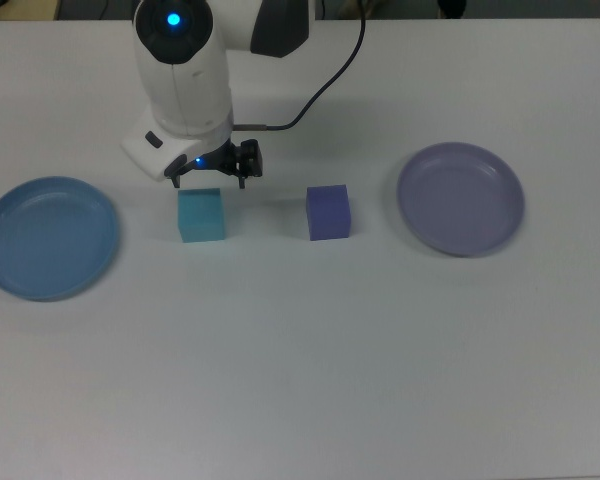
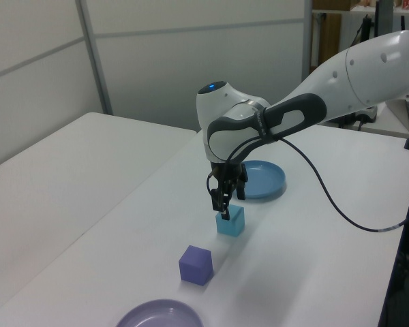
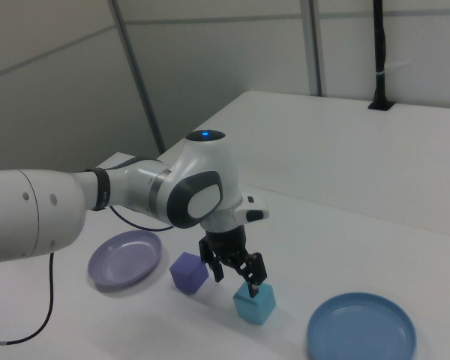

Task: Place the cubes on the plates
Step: 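Close the gripper on the light blue cube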

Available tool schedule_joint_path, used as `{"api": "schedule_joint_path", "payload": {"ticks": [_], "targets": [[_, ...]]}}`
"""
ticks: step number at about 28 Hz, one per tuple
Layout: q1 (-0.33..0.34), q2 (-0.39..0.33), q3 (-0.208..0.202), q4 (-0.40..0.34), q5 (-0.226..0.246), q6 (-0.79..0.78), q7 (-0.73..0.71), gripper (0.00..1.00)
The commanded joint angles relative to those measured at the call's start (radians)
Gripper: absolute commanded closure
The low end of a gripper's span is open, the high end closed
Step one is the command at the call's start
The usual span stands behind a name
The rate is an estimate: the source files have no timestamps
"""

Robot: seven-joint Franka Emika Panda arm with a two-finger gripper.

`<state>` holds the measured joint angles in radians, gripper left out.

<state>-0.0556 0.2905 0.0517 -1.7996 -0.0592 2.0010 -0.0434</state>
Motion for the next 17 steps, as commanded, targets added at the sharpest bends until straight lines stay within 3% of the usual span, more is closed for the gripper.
{"api": "schedule_joint_path", "payload": {"ticks": [1,12,15,16,17], "targets": [[-0.013,-0.002,-0.003,-0.024,0.007,0.035,0.026,0.00],[-0.015,0.082,-0.010,-0.020,-0.001,0.145,0.034,0.02],[-0.016,0.088,-0.010,-0.020,-0.005,0.153,0.034,0.09],[-0.019,0.090,-0.012,-0.020,-0.007,0.153,0.034,0.16],[-0.023,0.091,-0.012,-0.017,-0.007,0.154,0.034,0.33]]}}
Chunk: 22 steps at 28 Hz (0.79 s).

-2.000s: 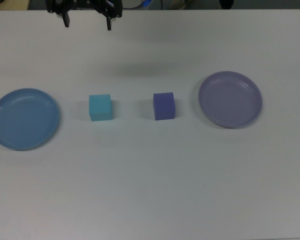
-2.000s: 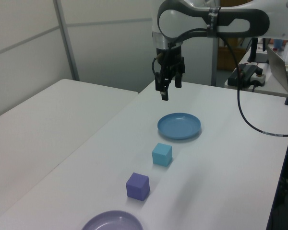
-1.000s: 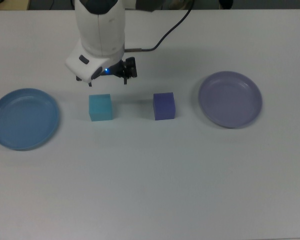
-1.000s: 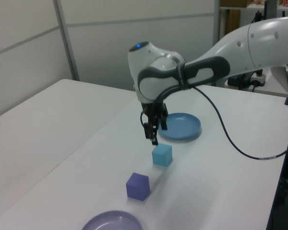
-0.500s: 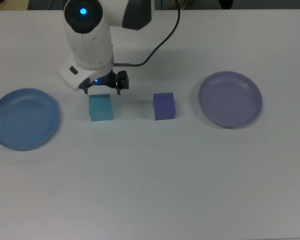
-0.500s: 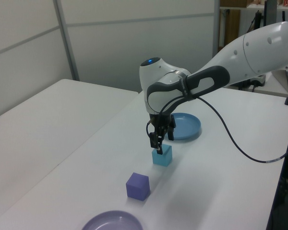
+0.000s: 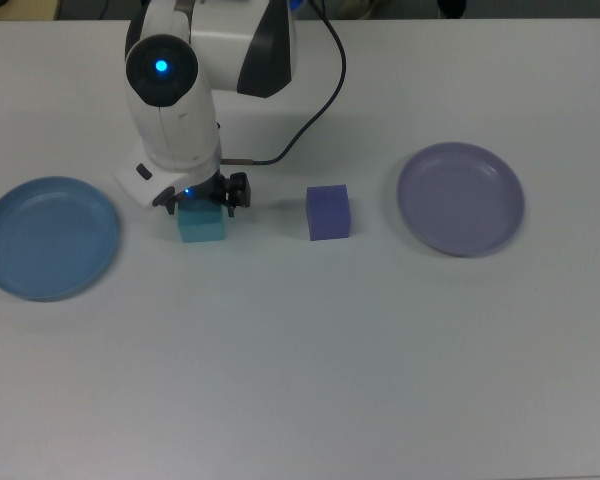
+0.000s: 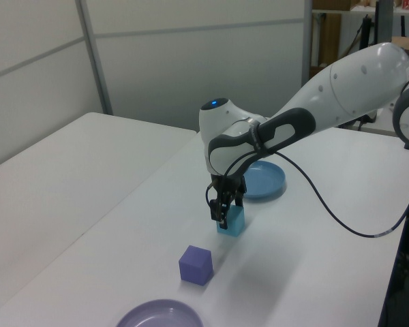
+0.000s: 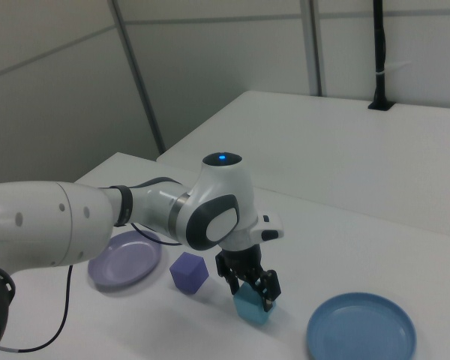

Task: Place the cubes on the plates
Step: 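Close the gripper on the light blue cube, then carry the light blue cube onto the light blue plate and release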

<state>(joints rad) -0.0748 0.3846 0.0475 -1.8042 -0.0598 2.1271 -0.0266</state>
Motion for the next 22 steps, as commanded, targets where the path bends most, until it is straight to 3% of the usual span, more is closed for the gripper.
{"api": "schedule_joint_path", "payload": {"ticks": [1,4,5,8,14,22], "targets": [[-0.003,-0.001,-0.011,-0.011,-0.006,0.028,0.017,0.43],[-0.010,-0.001,-0.017,-0.006,-0.006,0.027,0.014,0.70],[-0.013,-0.004,-0.017,-0.006,-0.006,0.025,0.013,0.85],[-0.016,-0.010,-0.018,0.003,-0.006,0.017,0.010,0.99],[-0.094,-0.053,-0.020,0.061,0.002,-0.001,0.004,0.99],[-0.223,0.026,-0.020,0.143,0.000,0.028,-0.101,0.97]]}}
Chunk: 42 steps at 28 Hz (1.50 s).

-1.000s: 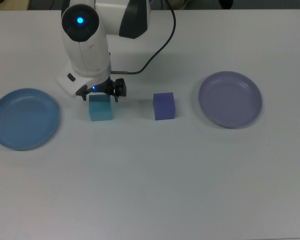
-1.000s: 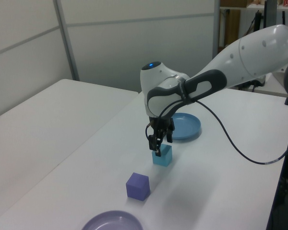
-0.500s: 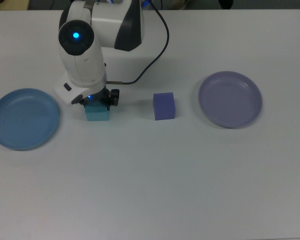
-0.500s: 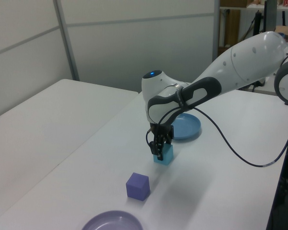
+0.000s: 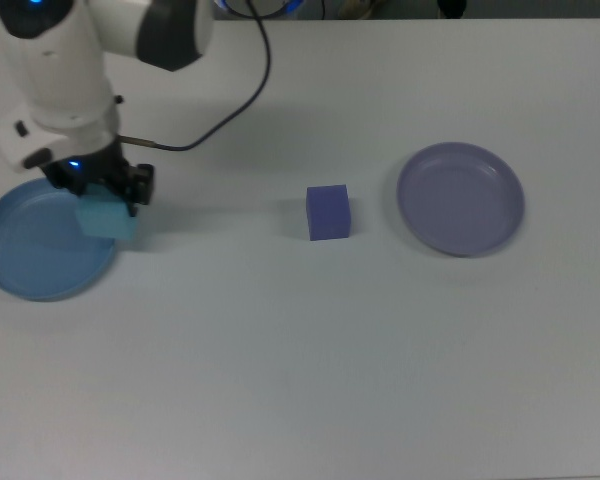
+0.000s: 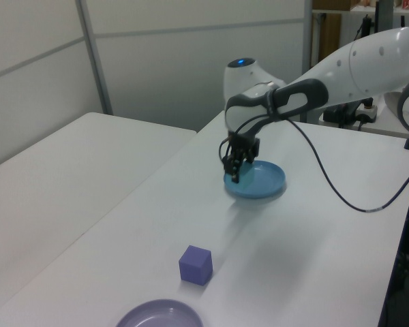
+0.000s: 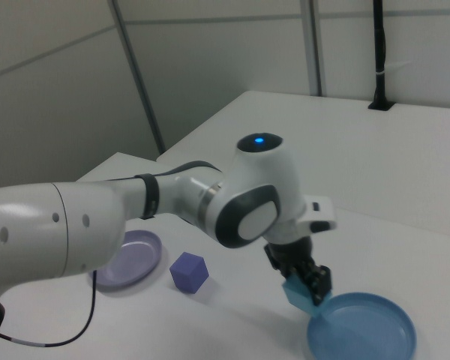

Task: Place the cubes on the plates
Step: 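Carry the light blue cube onto the light blue plate and release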

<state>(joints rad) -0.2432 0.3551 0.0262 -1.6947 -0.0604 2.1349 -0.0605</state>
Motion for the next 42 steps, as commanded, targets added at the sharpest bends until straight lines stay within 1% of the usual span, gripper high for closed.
{"api": "schedule_joint_path", "payload": {"ticks": [1,3,8,9,12,13,14,17,19,24,28,29,31,33,34,37,38,39,42], "targets": [[-0.062,0.067,0.001,0.036,-0.002,0.026,-0.074,0.97],[-0.076,0.100,0.001,0.037,-0.006,0.068,-0.079,0.93],[-0.088,0.145,0.000,0.037,0.001,0.189,-0.072,0.92],[-0.088,0.145,0.000,0.037,0.004,0.200,-0.070,0.91],[-0.097,0.140,0.000,0.037,0.010,0.201,-0.070,0.84],[-0.102,0.139,0.001,0.037,0.010,0.201,-0.073,0.78],[-0.107,0.136,0.001,0.038,0.010,0.201,-0.074,0.55],[-0.107,0.133,0.001,0.037,0.011,0.200,-0.071,0.00],[-0.107,0.130,0.001,0.037,0.010,0.198,-0.074,0.00],[-0.102,0.096,0.003,0.037,0.010,0.178,-0.073,0.00],[-0.093,0.062,0.017,0.035,0.011,0.131,-0.075,0.00],[-0.079,0.044,0.027,0.032,0.011,0.094,-0.075,0.00],[-0.051,0.019,0.041,0.018,0.013,0.048,-0.075,0.00],[-0.018,-0.013,0.052,-0.018,0.013,0.011,-0.073,0.00],[0.023,-0.043,0.057,-0.061,0.013,0.004,-0.071,0.00],[0.102,-0.073,0.060,-0.106,0.014,-0.003,-0.052,0.00],[0.129,-0.077,0.060,-0.112,0.014,-0.009,-0.033,0.00],[0.178,-0.079,0.058,-0.112,0.014,-0.030,0.011,0.00],[0.238,-0.079,0.058,-0.108,0.014,-0.047,0.062,0.00]]}}
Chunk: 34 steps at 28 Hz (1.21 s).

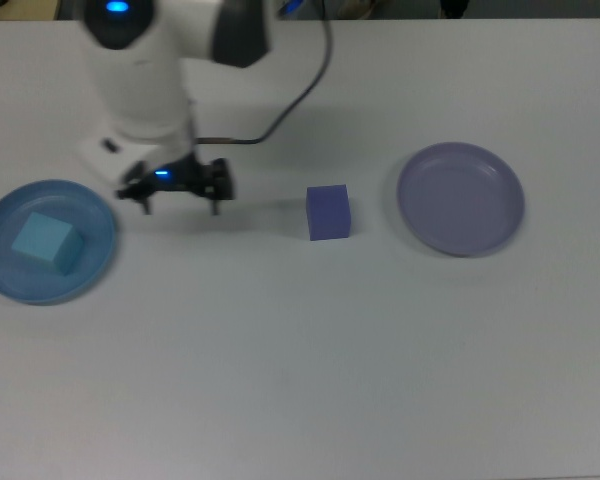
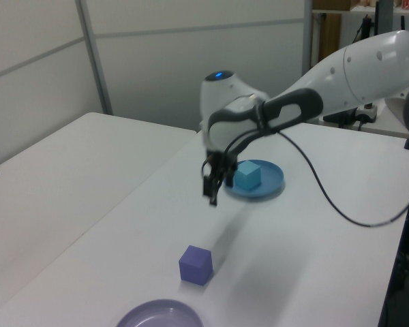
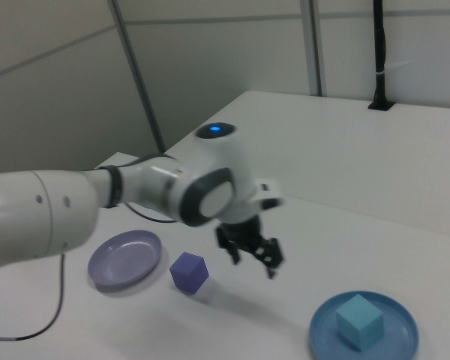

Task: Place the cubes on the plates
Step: 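Move the gripper to the purple cube and grasp it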

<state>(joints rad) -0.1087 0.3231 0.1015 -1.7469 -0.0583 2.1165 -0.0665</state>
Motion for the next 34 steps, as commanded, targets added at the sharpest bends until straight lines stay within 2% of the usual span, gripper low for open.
{"api": "schedule_joint_path", "payload": {"ticks": [1,2,7,15,25,29,32,34], "targets": [[0.121,-0.047,-0.016,-0.057,0.012,-0.032,0.076,0.00],[0.156,-0.045,-0.017,-0.059,0.012,-0.041,0.092,0.00],[0.230,-0.032,-0.017,-0.072,0.012,-0.039,0.143,0.00],[0.293,-0.010,-0.017,-0.091,0.011,-0.035,0.177,0.00],[0.299,0.027,-0.017,-0.092,0.008,-0.004,0.212,0.01],[0.293,0.028,-0.020,-0.088,0.006,0.010,0.226,0.14],[0.294,0.027,-0.020,-0.086,0.009,0.010,0.257,0.37],[0.300,0.025,-0.020,-0.086,0.006,0.008,0.277,0.46]]}}
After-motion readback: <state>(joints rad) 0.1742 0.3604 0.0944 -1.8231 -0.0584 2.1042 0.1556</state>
